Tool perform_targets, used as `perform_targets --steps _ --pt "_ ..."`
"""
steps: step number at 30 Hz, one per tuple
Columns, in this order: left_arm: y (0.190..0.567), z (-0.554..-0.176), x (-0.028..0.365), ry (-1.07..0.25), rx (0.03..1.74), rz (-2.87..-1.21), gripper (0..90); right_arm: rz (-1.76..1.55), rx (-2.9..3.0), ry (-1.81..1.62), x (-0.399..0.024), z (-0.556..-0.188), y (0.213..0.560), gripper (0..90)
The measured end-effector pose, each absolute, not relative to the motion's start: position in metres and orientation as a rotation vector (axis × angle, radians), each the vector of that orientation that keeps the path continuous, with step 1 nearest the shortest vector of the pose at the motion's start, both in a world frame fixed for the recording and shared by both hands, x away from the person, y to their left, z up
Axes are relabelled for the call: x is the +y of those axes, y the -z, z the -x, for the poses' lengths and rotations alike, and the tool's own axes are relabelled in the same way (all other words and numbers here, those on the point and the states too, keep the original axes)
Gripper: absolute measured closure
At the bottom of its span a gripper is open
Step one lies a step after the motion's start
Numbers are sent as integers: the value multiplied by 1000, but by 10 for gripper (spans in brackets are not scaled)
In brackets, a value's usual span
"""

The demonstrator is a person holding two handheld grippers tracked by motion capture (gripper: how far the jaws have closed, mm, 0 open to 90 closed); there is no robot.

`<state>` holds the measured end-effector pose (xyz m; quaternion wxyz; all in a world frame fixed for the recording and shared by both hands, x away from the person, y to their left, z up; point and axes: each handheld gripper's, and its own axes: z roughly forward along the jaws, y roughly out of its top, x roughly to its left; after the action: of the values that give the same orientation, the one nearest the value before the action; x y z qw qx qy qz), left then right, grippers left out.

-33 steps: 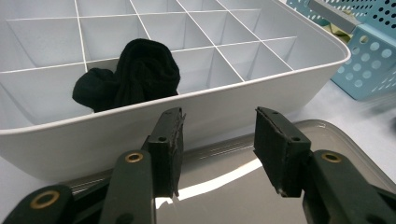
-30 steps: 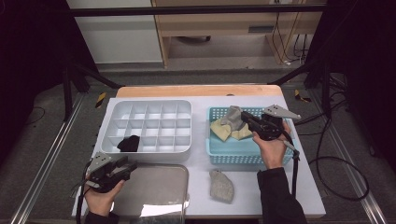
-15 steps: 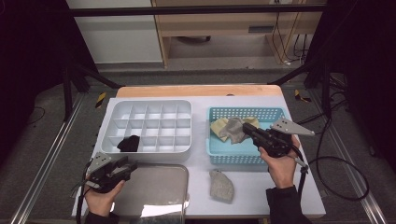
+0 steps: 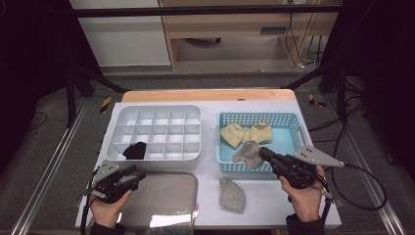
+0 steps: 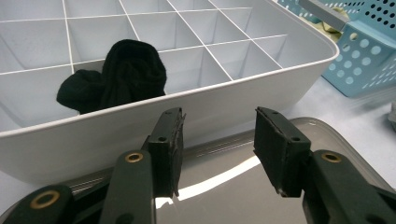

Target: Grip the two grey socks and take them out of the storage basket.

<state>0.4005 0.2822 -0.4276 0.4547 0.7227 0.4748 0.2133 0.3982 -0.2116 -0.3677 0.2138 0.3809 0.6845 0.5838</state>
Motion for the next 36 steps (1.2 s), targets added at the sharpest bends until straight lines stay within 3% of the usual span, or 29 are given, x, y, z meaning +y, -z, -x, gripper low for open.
perform_targets --steps 18,36 --pt "421 -394 276 -530 1136 -1784 515 -1191 1966 -1556 -232 -358 417 871" --pt "424 -393 267 -513 1116 -1813 514 -1421 1963 -1343 -260 -361 460 867"
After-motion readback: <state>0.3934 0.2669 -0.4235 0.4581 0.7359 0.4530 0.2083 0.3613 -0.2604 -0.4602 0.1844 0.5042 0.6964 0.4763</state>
